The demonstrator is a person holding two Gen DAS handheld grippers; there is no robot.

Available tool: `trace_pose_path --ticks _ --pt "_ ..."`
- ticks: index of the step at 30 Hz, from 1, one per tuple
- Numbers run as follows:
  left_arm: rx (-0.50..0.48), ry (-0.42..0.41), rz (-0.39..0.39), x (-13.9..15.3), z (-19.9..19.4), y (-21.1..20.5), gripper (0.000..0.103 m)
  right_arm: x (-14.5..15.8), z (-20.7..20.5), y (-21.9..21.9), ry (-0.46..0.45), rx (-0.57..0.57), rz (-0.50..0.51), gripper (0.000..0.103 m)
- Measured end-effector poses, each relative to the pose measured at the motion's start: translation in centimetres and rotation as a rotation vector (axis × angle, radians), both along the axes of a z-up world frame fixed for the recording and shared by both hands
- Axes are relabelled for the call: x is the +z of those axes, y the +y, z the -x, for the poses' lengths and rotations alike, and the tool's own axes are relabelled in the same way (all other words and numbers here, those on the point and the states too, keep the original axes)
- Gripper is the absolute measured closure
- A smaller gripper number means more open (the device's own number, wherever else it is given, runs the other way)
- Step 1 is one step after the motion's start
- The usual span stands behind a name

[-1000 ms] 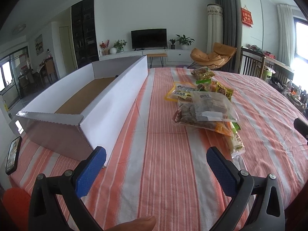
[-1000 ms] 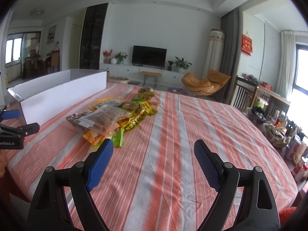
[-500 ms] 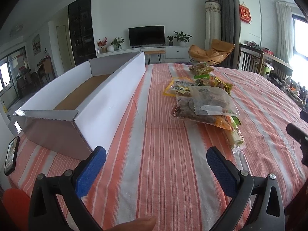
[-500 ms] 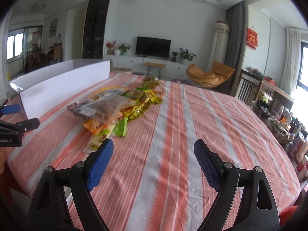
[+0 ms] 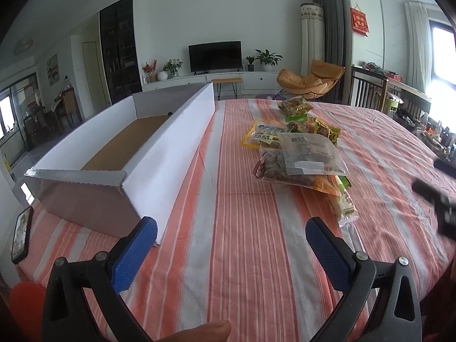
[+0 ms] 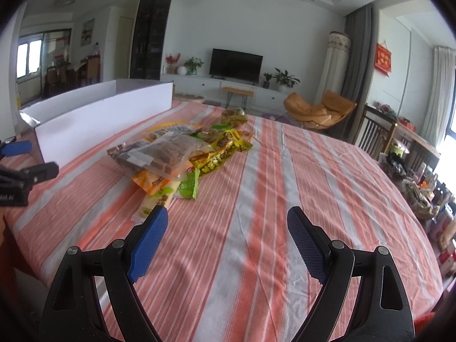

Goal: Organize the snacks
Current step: 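Grasp the clear bag of brown cubes with the right tool and lift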

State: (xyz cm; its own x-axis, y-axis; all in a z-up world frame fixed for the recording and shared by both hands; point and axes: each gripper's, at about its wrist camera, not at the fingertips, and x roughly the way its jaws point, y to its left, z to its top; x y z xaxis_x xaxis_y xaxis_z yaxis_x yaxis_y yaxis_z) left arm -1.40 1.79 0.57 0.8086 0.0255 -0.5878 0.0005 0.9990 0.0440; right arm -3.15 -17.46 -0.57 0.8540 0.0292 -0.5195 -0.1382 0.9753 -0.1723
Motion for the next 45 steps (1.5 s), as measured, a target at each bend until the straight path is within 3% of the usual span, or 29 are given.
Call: trace_pose_path --ticks 5,9,13,15,19,22,24,26,27,28,31,33,40,45 --pt "0.013 -0.009 -0.024 -0.5 0.4 0.8 0.0 3.3 -4.4 -0.3 0.022 0.036 -0.066 0.015" --pt "0.024 -0.009 -0.007 -0.9 0.0 1.5 0.0 4.0 -13.1 -0.9 0.318 -0.011 -0.227 0.015" --pt "0.021 -0.015 -0.028 -1.4 0.1 1.4 0.0 1.4 -20.1 0.0 0.6 -0.054 -0.423 0.015" --pt "0.017 -0.008 -0.025 -1.6 0.1 1.5 0.0 0.0 -22.3 2.0 0.661 -0.062 -0.43 0.015" --pt "0.009 -0.002 -0.037 -2.0 -0.2 1.3 0.0 -2.8 -24.9 7.3 0.734 -0.062 -0.325 0.014" --pt "-0.004 -0.001 -0.045 -2.1 0.0 1.1 0.0 -4.1 -25.2 10.3 0.723 -0.055 -0.203 0.014" --pt "-0.01 0.0 -0.043 -2.1 0.0 1.1 0.0 -4.3 -25.1 11.1 0.716 -0.033 -0.179 0.017" --pt "-0.012 0.004 -0.039 -2.1 -0.1 1.1 0.0 -4.0 -24.8 11.1 0.721 -0.025 -0.165 0.027" --pt "-0.013 0.007 -0.036 -2.2 -0.2 1.1 0.0 -3.8 -24.8 11.0 0.716 -0.009 -0.169 0.05" --pt "-0.014 0.009 -0.035 -2.2 -0.2 1.0 0.0 -2.8 -24.5 10.7 0.699 0.008 -0.169 0.054" --pt "-0.023 0.016 -0.038 -2.3 -0.4 0.6 0.0 -1.5 -23.7 10.6 0.674 0.024 -0.112 0.055" --pt "-0.028 0.014 -0.048 -2.4 -0.3 0.4 0.0 -0.9 -22.7 10.0 0.655 0.054 -0.136 0.055" --pt "-0.012 0.031 -0.03 -2.5 -0.6 0.8 0.0 2.6 -20.7 4.4 0.557 0.061 -0.391 0.055" --pt "-0.015 0.037 -0.024 -2.6 -0.7 0.8 0.0 2.6 -18.9 -1.6 0.539 -0.001 -0.444 0.055"
